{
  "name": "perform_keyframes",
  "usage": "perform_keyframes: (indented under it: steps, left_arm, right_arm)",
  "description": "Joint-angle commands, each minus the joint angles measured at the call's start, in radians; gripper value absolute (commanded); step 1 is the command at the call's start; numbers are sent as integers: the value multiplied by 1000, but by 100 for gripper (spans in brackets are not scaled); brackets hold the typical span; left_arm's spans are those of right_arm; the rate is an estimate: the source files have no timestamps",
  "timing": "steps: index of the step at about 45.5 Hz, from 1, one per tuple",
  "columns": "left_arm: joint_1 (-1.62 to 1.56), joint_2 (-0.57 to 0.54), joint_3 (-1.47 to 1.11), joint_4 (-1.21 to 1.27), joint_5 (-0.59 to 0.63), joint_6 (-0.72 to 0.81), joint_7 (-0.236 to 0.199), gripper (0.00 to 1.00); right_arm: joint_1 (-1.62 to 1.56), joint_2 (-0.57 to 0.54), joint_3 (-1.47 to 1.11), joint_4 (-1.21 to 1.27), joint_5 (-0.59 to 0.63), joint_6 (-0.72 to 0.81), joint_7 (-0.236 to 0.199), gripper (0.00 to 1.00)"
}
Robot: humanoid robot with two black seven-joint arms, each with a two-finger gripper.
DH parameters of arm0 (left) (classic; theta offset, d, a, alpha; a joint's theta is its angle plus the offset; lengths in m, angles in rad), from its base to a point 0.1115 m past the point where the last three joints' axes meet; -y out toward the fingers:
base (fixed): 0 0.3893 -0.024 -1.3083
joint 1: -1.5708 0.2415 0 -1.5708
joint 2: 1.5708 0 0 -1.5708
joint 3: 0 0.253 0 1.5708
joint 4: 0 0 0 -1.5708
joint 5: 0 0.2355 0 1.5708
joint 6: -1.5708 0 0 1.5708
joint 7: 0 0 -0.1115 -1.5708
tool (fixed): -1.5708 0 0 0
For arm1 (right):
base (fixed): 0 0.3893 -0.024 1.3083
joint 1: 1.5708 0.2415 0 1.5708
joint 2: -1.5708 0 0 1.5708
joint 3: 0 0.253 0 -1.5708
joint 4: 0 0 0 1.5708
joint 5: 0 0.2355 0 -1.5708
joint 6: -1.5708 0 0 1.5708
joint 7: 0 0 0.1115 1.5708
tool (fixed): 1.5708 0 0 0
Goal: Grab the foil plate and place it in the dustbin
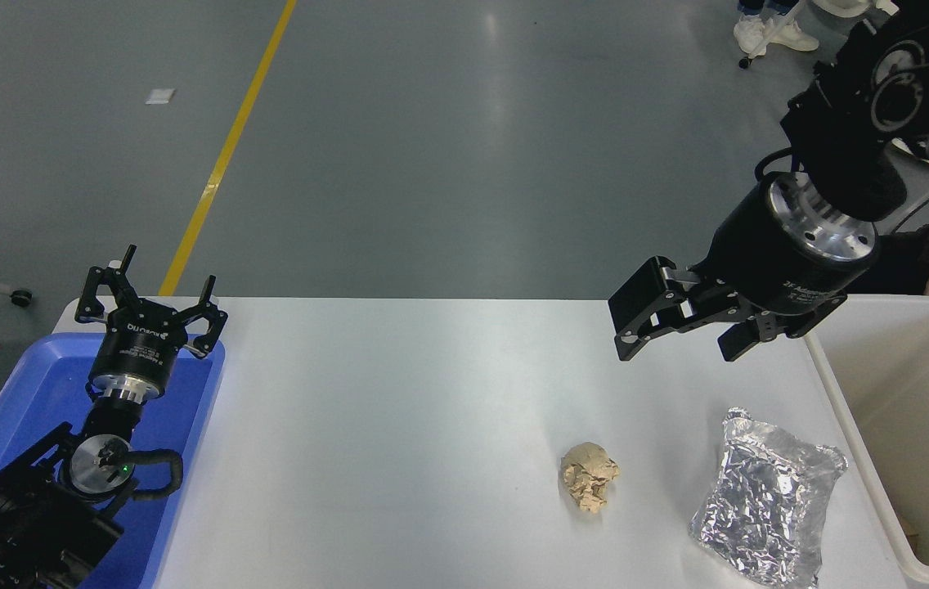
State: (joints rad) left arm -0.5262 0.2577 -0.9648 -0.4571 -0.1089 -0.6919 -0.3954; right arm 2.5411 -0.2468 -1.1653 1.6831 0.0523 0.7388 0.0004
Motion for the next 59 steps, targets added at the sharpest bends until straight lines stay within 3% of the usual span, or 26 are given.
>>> perform_keyframes:
  steps: [1, 20, 31, 44, 53, 59]
  left_arm:
    - [0, -2, -2, 0, -1, -1, 0, 100]
    - [0, -2, -2, 0, -2, 0, 0, 100]
    - [0, 0, -2, 0, -2, -1, -2, 100]
    - [0, -2, -2, 0, -2, 0, -2, 100]
    - [0, -2, -2, 0, -2, -1, 0, 100]
    - [0, -2, -2, 0, -2, -1, 0, 100]
  right_arm:
    - [-4, 24, 3, -2, 31, -18, 0, 100]
    - [-171, 44, 0, -111, -20, -125, 1, 100]
    - [-277, -17, -13, -123, -120, -165, 0, 100]
    - [-511, -365, -100, -246, -379, -168, -10, 100]
    - [-745, -600, -57, -364, -445, -186, -7, 100]
    - [-898, -658, 47, -394, -460, -226, -8, 100]
